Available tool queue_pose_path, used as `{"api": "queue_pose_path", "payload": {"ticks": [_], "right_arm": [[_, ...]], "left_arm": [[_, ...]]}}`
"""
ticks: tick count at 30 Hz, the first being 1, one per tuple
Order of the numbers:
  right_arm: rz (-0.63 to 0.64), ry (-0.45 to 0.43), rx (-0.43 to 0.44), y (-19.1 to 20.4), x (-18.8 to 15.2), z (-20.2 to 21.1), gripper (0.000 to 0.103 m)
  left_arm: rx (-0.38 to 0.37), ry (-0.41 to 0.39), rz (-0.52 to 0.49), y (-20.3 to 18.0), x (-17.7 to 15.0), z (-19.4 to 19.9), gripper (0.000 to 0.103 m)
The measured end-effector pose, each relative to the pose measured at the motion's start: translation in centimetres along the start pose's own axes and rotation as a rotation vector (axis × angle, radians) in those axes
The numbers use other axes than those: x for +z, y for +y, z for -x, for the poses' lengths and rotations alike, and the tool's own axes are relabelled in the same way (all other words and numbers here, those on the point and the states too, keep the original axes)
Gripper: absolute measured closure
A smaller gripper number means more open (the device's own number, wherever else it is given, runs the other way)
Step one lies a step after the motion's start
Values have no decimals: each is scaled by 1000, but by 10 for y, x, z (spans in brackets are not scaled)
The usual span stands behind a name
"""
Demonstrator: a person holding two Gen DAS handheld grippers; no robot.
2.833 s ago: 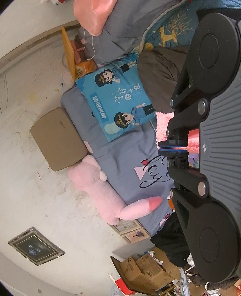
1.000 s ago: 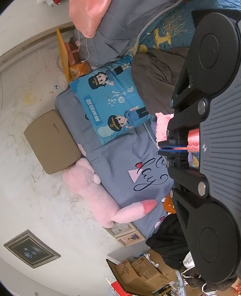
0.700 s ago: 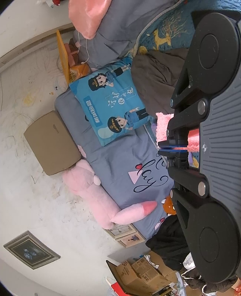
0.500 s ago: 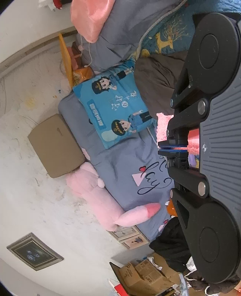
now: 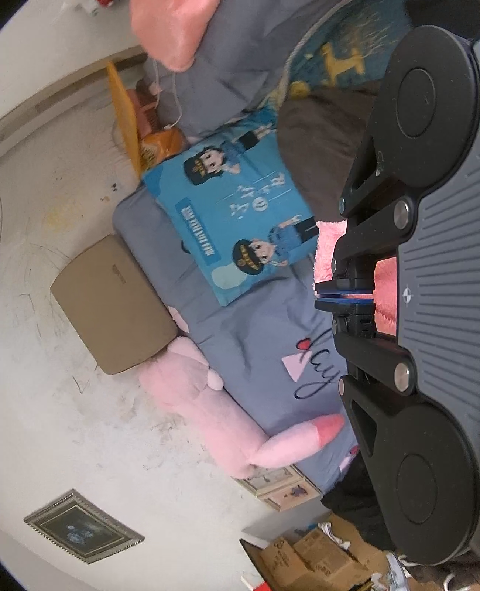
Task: Fold towel
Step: 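Lift the pink towel by its corners with both grippers to unfold it, then lower the towel onto the bedspread, spreading it flat between both grippers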
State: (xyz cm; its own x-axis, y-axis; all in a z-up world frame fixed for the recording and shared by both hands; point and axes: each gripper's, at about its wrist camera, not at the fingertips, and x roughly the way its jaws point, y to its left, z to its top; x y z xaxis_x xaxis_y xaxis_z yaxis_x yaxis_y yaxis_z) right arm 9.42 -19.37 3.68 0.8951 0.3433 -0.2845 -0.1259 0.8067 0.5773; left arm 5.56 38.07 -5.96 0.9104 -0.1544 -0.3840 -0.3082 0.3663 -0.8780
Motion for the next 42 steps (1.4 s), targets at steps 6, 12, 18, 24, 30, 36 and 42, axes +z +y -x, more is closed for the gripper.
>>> {"api": "queue_pose_path", "payload": {"ticks": [6, 12, 18, 24, 30, 36, 42], "right_arm": [[42, -32, -48, 24, 47, -64, 101], [127, -31, 0, 37, 58, -60, 101], [162, 123, -87, -12, -11, -41, 101], [106, 345, -300, -104, -103, -43, 101], [52, 428, -412, -153, -154, -36, 101], [17, 426, -413, -160, -160, -28, 101], [54, 424, -405, -149, -166, -21, 101]], "left_arm": [[7, -63, -69, -65, 49, -28, 102], [-69, -164, -163, -102, 60, 7, 102], [24, -64, -102, -19, 12, 22, 101], [263, 143, 27, 104, -60, -5, 101], [392, 206, -25, 137, -109, -9, 101], [406, 159, -78, 130, -118, 13, 101], [394, 116, -117, 116, -121, 45, 101]]}}
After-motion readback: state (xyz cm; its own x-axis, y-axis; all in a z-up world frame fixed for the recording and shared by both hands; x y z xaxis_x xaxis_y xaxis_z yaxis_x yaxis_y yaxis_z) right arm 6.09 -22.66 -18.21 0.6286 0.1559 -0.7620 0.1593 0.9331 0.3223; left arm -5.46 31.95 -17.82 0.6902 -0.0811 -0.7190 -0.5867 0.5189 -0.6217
